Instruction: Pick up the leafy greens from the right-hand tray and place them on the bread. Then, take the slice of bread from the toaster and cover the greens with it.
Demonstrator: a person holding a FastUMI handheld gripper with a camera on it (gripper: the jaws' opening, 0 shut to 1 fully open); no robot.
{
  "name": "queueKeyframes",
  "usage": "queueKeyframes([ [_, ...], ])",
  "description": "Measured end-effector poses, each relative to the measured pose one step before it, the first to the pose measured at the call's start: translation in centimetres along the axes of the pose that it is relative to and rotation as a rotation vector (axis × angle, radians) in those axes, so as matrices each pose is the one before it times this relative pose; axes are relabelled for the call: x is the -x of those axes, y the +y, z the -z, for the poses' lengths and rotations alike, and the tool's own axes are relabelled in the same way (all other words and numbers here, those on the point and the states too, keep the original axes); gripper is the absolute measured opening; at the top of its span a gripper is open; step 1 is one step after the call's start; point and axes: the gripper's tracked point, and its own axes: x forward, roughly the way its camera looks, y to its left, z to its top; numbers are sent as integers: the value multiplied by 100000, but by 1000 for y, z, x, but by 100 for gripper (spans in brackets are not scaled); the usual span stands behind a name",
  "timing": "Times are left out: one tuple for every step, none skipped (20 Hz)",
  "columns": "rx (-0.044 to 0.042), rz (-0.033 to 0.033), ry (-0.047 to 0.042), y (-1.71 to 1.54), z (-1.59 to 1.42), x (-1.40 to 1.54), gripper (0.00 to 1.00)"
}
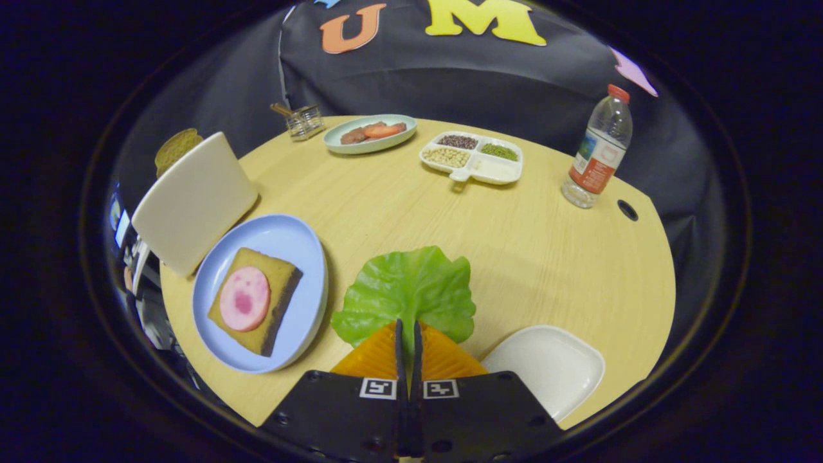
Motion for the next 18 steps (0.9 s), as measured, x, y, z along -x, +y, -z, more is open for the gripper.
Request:
queueKeyframes([
  [-1111,-1267,-2182,487,-426,686,1],
  [-679,-1409,-1813,692,-474,705,1],
  [-154,-1709,-1520,846,-529,610,1],
  [364,-1347,-1568,890,-588,570,1],
  [851,-1790,-1718,1073,-727,530,1],
  [1208,-2225,-1439,1325,-684,404,1],
  [1842,-1758,-1339,1150,-767,386,1],
  [2368,-1320,-1326,1089,-719,281,1],
  [2357,-1460,-1346,1118,-795,281,1],
  [1887,-1673,-930,1197,-584,83,1],
  [1651,-1824,-595,1073,-550,14,1],
  [1780,-1575,-69,939,-353,-138,1],
  [1711,-1852,486,914,-249,-151,1],
  [1312,-2129,716,999,-130,-347,1],
  [778,-2998,957,1161,-42,-397,1],
  [1210,-2572,1281,927,138,-469,1],
  [1607,-1622,899,591,33,-464,1],
  [1248,-1852,1056,716,49,-379,1],
])
